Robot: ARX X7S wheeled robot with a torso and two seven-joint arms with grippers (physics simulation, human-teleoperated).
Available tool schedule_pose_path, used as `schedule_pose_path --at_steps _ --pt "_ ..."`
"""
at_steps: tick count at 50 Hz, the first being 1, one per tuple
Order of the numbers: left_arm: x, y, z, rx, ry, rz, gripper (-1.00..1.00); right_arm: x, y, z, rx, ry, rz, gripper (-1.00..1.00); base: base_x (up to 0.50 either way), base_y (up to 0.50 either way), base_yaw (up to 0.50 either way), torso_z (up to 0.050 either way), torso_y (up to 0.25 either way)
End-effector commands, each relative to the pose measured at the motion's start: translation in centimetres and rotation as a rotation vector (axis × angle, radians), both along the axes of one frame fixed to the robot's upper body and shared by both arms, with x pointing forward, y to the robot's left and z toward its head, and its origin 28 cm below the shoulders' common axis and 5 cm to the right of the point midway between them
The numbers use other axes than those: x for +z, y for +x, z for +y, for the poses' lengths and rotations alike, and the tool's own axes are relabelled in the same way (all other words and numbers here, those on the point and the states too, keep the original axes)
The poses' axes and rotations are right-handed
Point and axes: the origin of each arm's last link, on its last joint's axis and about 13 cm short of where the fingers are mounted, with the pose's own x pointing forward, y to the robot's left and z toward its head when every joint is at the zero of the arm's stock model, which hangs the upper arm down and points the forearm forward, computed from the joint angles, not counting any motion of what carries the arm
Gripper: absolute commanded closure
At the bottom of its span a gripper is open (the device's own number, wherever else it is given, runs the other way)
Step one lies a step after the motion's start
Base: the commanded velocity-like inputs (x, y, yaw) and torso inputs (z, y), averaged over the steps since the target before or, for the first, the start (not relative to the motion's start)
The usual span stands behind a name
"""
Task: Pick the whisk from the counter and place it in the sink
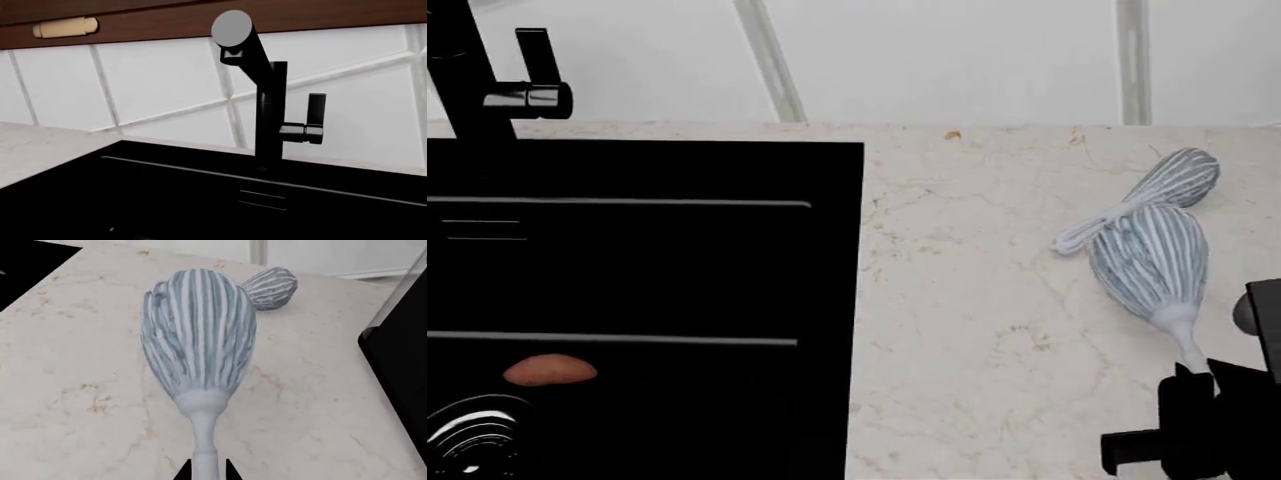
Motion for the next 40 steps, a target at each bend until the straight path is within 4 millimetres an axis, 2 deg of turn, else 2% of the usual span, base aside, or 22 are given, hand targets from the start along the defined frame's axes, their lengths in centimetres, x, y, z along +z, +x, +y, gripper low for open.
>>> schedule_pose_path --at_steps 1,8,17,18,19,20,32,40 --pt "0.2 0.3 -0.2 -0.009 0.004 -0.005 -1.00 4.3 -0.4 1.5 0.098 -0.017 -0.128 1.00 0.00 0.00 0.00 0.000 0.000" --pt "0.5 0.4 -0.2 -0.010 0.006 -0.013 -1.00 7.1 -0.8 2.4 0.139 -0.052 -0.214 1.00 0.00 0.00 0.00 0.000 0.000" --pt "0.5 0.2 -0.1 -0.006 0.004 -0.018 -1.00 11.0 -0.2 4.3 0.253 -0.102 -0.286 1.00 0.00 0.00 0.00 0.000 0.000" --pt "0.5 0.2 0.0 -0.006 0.004 -0.018 -1.00 11.3 0.0 4.5 0.261 -0.103 -0.289 1.00 0.00 0.00 0.00 0.000 0.000" --pt "0.4 0.1 0.1 0.002 0.005 -0.015 -1.00 12.8 2.6 7.2 0.424 -0.079 -0.278 1.00 0.00 0.00 0.00 0.000 0.000" --pt "0.4 0.1 0.1 0.002 0.005 -0.015 -1.00 13.4 2.9 7.6 0.441 -0.090 -0.294 1.00 0.00 0.00 0.00 0.000 0.000" --pt "0.4 0.1 0.1 0.001 0.009 -0.014 -1.00 14.1 4.7 10.3 0.585 -0.072 -0.280 1.00 0.00 0.00 0.00 0.000 0.000" --pt "0.5 0.1 0.1 0.000 0.010 -0.015 -1.00 13.7 5.5 12.2 0.666 -0.053 -0.256 1.00 0.00 0.00 0.00 0.000 0.000"
